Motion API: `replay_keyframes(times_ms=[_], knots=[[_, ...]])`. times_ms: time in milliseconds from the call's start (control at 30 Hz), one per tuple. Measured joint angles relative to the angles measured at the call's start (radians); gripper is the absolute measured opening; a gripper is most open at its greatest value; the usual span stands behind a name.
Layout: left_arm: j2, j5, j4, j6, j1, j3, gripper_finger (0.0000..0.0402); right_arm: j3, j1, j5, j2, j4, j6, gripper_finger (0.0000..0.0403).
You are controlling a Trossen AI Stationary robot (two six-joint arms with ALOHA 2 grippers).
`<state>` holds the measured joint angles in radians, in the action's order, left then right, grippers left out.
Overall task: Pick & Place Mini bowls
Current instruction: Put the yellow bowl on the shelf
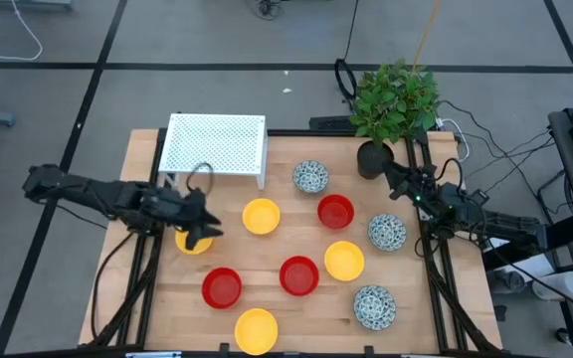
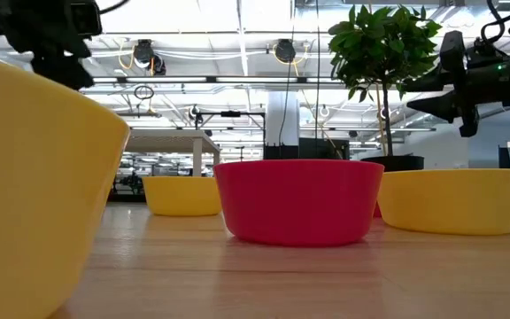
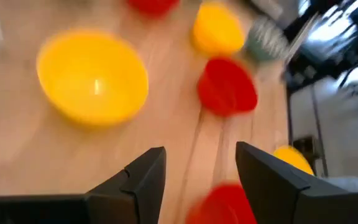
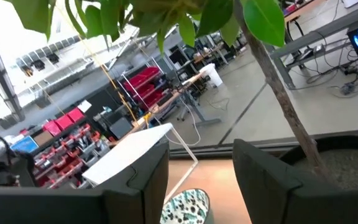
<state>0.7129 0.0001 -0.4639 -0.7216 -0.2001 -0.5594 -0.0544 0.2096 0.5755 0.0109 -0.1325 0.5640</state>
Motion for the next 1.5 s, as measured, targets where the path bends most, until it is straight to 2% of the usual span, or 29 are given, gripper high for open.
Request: replay_keyframes(times_ms=[233, 467, 600, 833, 1000, 1133, 1300, 1333, 1500], knots=[[0.272, -0.007, -0.224, -0.267, -0.071, -0.152, 0.0198, 0.000, 0.000, -0.003, 0.000, 0.009, 0.000, 0.0164], [0.511, -0.053, -0.370, -0.467, -0.103, -0.158, 0.0198, 0.000, 0.000, -0.003, 0.000, 0.010, -0.005, 0.0165], [0.604, -0.054, -0.409, -0.588, -0.103, -0.158, 0.0198, 0.000, 0.000, -0.003, 0.000, 0.010, -0.007, 0.0164], [0.715, -0.052, -0.376, -0.650, -0.103, -0.158, 0.0198, 0.000, 0.000, -0.003, 0.000, 0.011, -0.008, 0.0165], [0.751, -0.031, -0.342, -0.634, -0.103, -0.157, 0.0194, 0.000, 0.000, -0.003, 0.000, 0.011, -0.008, 0.0164], [0.752, -0.056, -0.345, -0.642, -0.103, -0.157, 0.0149, 0.000, 0.000, -0.003, 0.000, 0.011, -0.008, 0.0164], [0.752, -0.045, -0.338, -0.643, -0.103, -0.157, 0.0029, 0.000, 0.000, -0.003, 0.000, 0.011, -0.008, 0.0164], [0.751, -0.038, -0.335, -0.651, -0.103, -0.158, 0.0016, 0.000, 0.000, -0.003, 0.000, 0.011, -0.008, 0.0165], [0.745, -0.017, -0.280, -0.674, -0.103, -0.167, 0.0012, 0.000, 0.000, -0.003, 0.000, 0.010, -0.008, 0.0165]])
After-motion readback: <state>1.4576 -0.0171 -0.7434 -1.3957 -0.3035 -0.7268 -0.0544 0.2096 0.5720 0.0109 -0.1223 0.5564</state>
